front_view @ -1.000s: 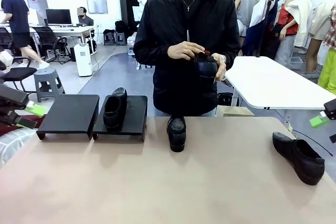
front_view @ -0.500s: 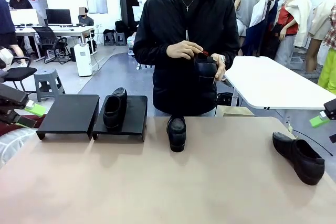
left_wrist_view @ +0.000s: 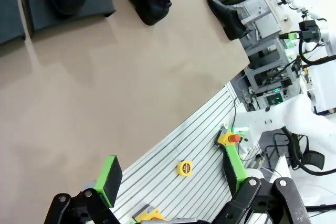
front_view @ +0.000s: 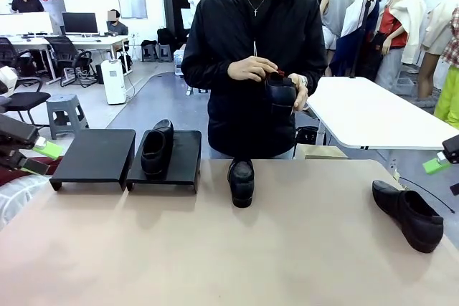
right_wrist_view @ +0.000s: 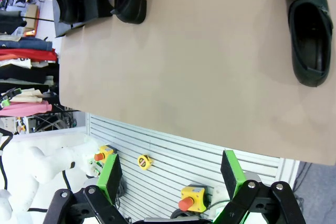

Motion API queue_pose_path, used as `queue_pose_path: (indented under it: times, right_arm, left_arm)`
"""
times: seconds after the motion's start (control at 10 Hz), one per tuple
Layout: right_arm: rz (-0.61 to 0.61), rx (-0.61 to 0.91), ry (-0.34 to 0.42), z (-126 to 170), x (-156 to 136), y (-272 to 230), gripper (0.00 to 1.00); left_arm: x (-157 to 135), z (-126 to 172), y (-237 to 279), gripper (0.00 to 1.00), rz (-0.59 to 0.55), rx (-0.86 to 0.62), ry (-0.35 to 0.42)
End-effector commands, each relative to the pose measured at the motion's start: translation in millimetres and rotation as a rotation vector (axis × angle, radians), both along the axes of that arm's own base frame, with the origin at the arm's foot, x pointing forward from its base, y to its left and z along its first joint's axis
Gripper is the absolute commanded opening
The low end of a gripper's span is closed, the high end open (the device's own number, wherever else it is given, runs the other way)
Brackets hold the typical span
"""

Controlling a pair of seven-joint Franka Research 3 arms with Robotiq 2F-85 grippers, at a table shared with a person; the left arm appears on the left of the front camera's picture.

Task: Organize the shoes by placing them on the stand.
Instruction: Pick up one Shoe and place it in the middle of the table.

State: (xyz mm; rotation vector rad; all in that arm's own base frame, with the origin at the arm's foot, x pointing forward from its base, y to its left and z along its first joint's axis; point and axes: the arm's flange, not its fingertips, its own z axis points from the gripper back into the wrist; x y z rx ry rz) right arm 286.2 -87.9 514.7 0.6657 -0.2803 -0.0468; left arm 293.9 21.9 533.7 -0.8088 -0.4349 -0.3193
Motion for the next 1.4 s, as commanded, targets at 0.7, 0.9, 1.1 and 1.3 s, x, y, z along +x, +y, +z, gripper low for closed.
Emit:
queue_pose_path:
  times: [0.7, 0.9, 1.1, 1.3]
  right_arm:
    - [-0.022, -0.635, 0.148, -56.2, 124.4, 83.2, 1.0]
    - [-0.056, -0.675, 0.177, -60.4, 142.2, 74.1, 1.0]
    - [0.058, -0.624, 0.242, -77.3, 177.2, 55.6, 1.0]
    - [0.075, -0.552, 0.306, -102.7, 203.9, 34.0, 1.0]
  left_arm:
    - [1.0, 0.4, 0.7, 1.0, -0.019, -0.019, -0.019]
    - [1.0, 0.4, 0.7, 1.0, -0.019, -0.019, -0.019]
    - [1.0, 0.4, 0.7, 1.0, -0.019, -0.019, -0.019]
    - [1.0, 0.4, 0.7, 1.0, -0.019, -0.019, -0.019]
